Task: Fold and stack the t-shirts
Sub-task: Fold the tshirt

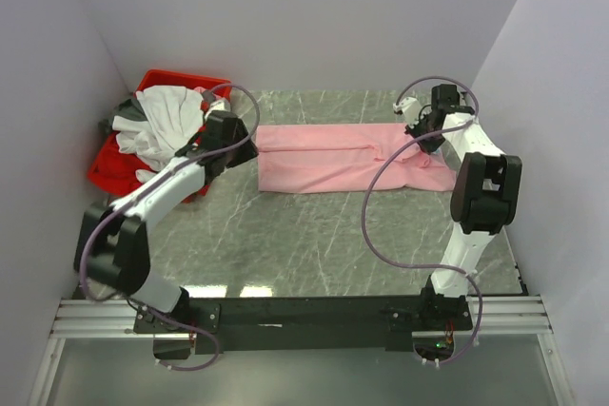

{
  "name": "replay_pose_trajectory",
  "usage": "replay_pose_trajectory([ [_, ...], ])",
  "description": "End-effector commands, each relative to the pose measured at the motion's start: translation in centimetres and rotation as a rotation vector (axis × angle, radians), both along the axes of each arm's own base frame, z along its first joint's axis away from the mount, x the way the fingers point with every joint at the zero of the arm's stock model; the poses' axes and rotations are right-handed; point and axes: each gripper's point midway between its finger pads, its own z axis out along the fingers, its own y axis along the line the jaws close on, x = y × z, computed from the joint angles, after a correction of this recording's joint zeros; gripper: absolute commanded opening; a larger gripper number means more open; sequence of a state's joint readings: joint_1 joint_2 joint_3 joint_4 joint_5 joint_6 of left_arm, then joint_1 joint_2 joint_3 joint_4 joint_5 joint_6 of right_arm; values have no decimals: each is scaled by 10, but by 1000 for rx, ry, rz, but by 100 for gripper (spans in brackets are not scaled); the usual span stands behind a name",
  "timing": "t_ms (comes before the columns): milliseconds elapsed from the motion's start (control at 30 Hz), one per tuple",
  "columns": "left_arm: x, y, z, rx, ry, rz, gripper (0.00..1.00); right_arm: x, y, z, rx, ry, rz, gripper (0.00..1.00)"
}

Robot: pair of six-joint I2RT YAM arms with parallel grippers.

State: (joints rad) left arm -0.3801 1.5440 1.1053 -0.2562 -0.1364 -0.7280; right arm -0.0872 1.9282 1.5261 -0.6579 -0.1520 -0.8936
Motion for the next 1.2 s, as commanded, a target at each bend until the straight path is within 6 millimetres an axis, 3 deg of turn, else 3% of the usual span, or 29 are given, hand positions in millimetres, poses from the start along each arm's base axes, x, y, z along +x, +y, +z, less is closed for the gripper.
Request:
replay_pose_trajectory([
  [0, 1, 3, 63, 17, -237, -79, 54, 18, 4, 16, 2, -57, -12, 0],
  [133, -12, 17, 74, 40, -262, -85, 64, 17, 7, 12, -7, -39, 2, 0],
  [233, -19, 12, 64, 26, -230, -133, 64, 16, 8, 9, -9, -28, 11, 0],
  [400, -28, -14, 40, -53, -183, -267, 57, 14, 19, 0, -27, 16, 59, 0],
  [600, -33, -22, 18, -87, -128, -302, 54, 25, 25, -1, -62, 18, 65, 0],
  [700, -35, -24, 14, -96, -122, -308, 54, 32, 21, -2, -84, 17, 46, 0],
  [733, -36, -25, 13, -98, -121, -313, 54, 37, 33, 1, -89, 3, 68, 0],
  [1000, -39, -26, 9, -101, -113, -325, 53, 49, 45, -6, -132, 2, 78, 0],
  [1167, -41, -28, 8, -108, -113, -339, 53, 50, 37, -8, -174, 2, 61, 0],
])
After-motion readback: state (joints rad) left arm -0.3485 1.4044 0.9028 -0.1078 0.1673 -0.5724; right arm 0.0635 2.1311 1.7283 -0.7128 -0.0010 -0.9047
